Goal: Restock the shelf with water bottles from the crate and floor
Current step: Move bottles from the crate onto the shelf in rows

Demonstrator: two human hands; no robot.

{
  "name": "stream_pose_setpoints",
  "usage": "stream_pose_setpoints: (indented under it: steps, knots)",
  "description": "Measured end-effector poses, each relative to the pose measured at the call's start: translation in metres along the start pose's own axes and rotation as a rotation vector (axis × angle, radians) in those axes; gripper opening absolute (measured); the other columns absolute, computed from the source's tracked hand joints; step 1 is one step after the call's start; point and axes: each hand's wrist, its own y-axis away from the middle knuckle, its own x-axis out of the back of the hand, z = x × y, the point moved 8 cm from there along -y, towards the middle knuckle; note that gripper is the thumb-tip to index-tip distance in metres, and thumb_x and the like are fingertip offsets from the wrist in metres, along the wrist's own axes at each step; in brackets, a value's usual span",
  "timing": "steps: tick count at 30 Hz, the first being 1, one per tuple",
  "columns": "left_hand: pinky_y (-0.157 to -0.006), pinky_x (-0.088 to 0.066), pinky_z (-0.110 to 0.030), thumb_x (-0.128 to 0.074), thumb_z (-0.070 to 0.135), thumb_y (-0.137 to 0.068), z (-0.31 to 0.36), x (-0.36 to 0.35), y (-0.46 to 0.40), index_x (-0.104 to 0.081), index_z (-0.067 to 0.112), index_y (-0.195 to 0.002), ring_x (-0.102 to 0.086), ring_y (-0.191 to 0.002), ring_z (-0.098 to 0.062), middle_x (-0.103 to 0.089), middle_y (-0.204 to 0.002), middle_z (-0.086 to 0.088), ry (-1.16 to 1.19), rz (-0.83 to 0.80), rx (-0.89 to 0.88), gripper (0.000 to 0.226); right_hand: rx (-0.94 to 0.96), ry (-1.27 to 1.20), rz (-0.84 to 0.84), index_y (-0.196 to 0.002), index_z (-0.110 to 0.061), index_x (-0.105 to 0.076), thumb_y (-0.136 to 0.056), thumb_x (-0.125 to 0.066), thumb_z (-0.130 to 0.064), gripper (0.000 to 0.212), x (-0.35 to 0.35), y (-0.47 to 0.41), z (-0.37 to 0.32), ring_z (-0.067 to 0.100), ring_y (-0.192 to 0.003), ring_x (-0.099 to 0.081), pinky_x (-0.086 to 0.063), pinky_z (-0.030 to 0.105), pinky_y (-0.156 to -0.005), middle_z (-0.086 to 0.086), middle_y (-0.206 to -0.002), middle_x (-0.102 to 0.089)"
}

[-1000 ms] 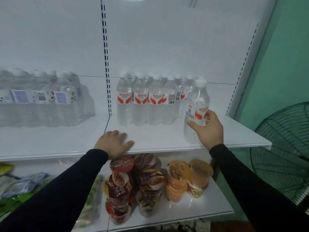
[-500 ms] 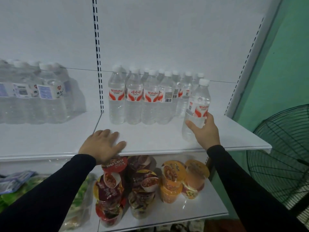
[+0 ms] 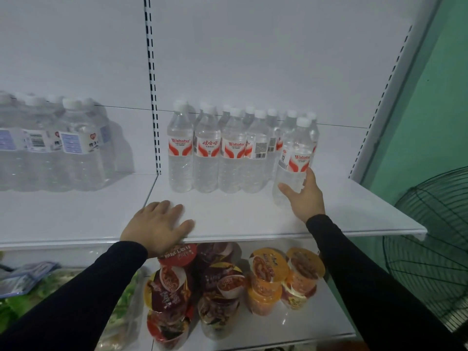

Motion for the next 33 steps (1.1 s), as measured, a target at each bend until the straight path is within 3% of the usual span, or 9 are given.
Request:
stream_pose_setpoints:
  steps: [6, 17, 25, 30, 33]
  knots:
    - [-0.103, -0.033, -0.034, 0.002, 0.073, -0.071, -0.002, 0.001, 0.000, -0.039, 0.028, -0.135, -0.037, -0.129, -0.020, -0.044, -0.138, -0.002, 0.025, 0.015, 0.015, 0.088, -0.058, 0.009, -0.014, -0.150, -0.029, -0.026, -0.083, -0.073, -0.046, 0.085, -0.025, -0.036, 0.009, 0.027, -0.135, -0.047, -0.042, 0.050, -0.110, -0.001, -0.150, -0.047]
    - [-0.100, -0.034, -0.031, -0.002, 0.073, -0.074, -0.003, 0.002, -0.001, -0.043, 0.031, -0.129, -0.040, -0.123, -0.016, -0.047, -0.133, 0.003, 0.034, 0.048, 0.017, 0.080, -0.026, 0.034, -0.070, -0.158, -0.024, -0.011, -0.090, -0.068, -0.042, 0.091, -0.047, -0.062, 0.009, 0.026, -0.145, -0.032, -0.033, 0.041, -0.116, 0.003, -0.160, -0.030]
    - [-0.103, -0.034, -0.031, -0.002, 0.072, -0.076, -0.003, 0.000, -0.002, -0.041, 0.031, -0.135, -0.039, -0.126, -0.017, -0.047, -0.136, 0.002, 0.007, 0.047, 0.030, 0.082, -0.016, 0.060, -0.151, -0.156, -0.026, -0.019, -0.095, -0.061, -0.039, 0.076, -0.044, -0.065, 0.013, 0.024, -0.142, -0.038, -0.034, 0.039, -0.113, 0.000, -0.155, -0.039]
    - [-0.105, -0.031, -0.032, -0.001, 0.072, -0.074, -0.003, 0.000, -0.001, -0.039, 0.031, -0.138, -0.037, -0.130, -0.018, -0.044, -0.140, 0.002, 0.008, 0.032, 0.040, 0.085, -0.004, 0.138, -0.178, -0.157, -0.026, -0.011, -0.094, -0.055, -0.051, 0.081, -0.048, -0.069, 0.018, 0.028, -0.141, -0.039, -0.036, 0.048, -0.115, 0.002, -0.157, -0.037]
    - [-0.108, -0.030, -0.033, -0.005, 0.073, -0.077, -0.005, -0.002, -0.002, -0.038, 0.032, -0.141, -0.035, -0.134, -0.018, -0.041, -0.146, 0.001, 0.025, 0.019, 0.055, 0.083, -0.013, 0.199, -0.200, -0.158, -0.022, -0.003, -0.097, -0.050, -0.049, 0.082, -0.050, -0.067, 0.012, 0.032, -0.140, -0.040, -0.036, 0.044, -0.114, 0.007, -0.157, -0.035]
